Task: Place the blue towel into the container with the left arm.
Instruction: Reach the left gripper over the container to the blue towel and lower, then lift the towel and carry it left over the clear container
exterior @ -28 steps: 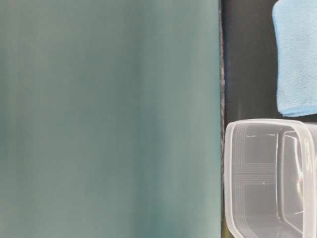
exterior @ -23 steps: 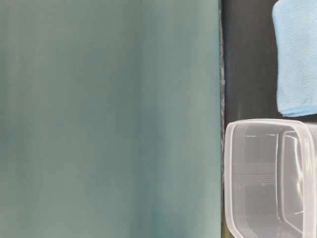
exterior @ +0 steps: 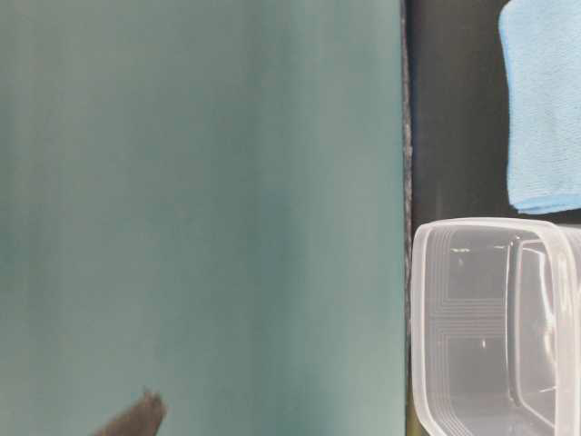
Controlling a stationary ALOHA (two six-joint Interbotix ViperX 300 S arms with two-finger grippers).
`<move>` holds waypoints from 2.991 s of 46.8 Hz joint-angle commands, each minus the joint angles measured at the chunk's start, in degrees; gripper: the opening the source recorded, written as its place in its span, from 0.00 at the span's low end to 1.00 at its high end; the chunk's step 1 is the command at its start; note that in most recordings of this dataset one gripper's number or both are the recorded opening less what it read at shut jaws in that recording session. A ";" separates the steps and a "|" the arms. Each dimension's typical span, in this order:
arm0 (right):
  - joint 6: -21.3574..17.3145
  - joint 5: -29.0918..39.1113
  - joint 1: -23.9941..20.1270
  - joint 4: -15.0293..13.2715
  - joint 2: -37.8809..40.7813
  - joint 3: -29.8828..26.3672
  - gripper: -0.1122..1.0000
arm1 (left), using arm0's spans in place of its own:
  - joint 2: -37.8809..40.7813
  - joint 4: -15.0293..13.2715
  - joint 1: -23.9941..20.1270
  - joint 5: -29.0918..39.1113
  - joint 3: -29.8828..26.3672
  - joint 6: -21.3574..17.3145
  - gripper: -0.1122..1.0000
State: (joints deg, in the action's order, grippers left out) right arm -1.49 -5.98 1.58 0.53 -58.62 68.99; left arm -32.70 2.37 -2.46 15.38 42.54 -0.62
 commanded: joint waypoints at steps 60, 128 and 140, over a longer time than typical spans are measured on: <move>-0.18 8.35 2.20 0.18 -13.62 1.67 0.81 | 61.17 0.26 -0.44 28.83 -51.50 -5.71 0.89; -0.18 10.46 3.60 0.18 -14.33 1.93 0.81 | 39.38 0.26 -1.23 39.55 -52.12 -10.46 0.15; -0.26 9.76 3.69 0.26 -14.33 1.93 0.81 | 28.13 0.26 -1.58 40.08 -36.74 -10.11 0.15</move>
State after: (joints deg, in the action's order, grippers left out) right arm -1.58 4.39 5.10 0.62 -73.30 71.28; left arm -0.18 2.46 -4.31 56.34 1.41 -10.90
